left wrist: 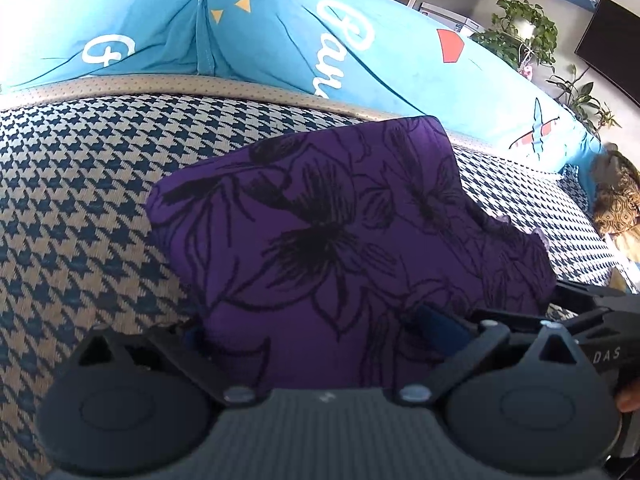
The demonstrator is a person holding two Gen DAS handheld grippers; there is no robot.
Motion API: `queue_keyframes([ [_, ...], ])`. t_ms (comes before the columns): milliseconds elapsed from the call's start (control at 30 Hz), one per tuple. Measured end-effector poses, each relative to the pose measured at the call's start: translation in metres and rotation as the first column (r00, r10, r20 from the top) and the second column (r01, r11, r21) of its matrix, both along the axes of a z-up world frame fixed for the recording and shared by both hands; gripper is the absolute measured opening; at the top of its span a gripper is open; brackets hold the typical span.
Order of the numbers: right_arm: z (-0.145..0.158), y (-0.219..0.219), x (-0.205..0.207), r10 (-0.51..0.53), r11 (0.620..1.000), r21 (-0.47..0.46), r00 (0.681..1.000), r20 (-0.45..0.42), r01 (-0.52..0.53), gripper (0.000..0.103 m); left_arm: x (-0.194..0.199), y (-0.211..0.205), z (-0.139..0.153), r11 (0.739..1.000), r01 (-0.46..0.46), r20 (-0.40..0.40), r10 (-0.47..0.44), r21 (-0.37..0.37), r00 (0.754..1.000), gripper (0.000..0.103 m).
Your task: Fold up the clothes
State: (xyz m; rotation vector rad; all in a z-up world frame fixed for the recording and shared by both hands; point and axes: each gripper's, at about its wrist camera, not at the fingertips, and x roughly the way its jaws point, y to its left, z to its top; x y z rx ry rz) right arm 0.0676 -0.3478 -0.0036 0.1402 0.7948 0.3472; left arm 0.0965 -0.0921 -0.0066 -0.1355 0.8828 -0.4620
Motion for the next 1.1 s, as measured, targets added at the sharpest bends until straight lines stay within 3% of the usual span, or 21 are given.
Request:
queue_keyframes([
  [667, -0.003, 0.009, 0.002, -0.028, 0.999, -0.025, 0.999, 0.034, 0.029, 0.103, 0.003, -0.008, -0.003, 1.0, -0.008, 0.016, 0.007, 0.03, 1.0, 0.103],
  [800, -0.003, 0.015, 0.003, -0.024, 0.999, -0.027, 0.998, 0.054, 0.025, 0.094, 0.0, -0.011, -0.002, 0.999, -0.013, 0.033, 0.012, 0.044, 0.999, 0.102],
  [867, -0.001, 0.015, 0.002, -0.021, 1.0, -0.022, 0.998, 0.064, 0.022, 0.089, -0.002, -0.012, 0.0, 0.999, -0.012, 0.049, 0.01, 0.05, 0.999, 0.096],
  [933, 0.001, 0.014, 0.001, -0.019, 1.0, -0.009, 0.997, 0.075, 0.019, 0.075, -0.005, -0.014, 0.003, 0.998, -0.011, 0.068, 0.007, 0.058, 0.998, 0.09],
  [1000, 0.004, 0.013, 0.0, -0.015, 1.0, 0.002, 0.996, 0.092, 0.014, 0.055, -0.006, -0.014, 0.005, 0.998, -0.013, 0.08, 0.008, 0.06, 0.997, 0.084],
  [1100, 0.006, 0.014, -0.002, -0.01, 1.0, -0.003, 0.994, 0.107, 0.01, 0.052, -0.006, -0.011, 0.007, 0.999, -0.021, 0.083, 0.017, 0.05, 0.996, 0.076],
])
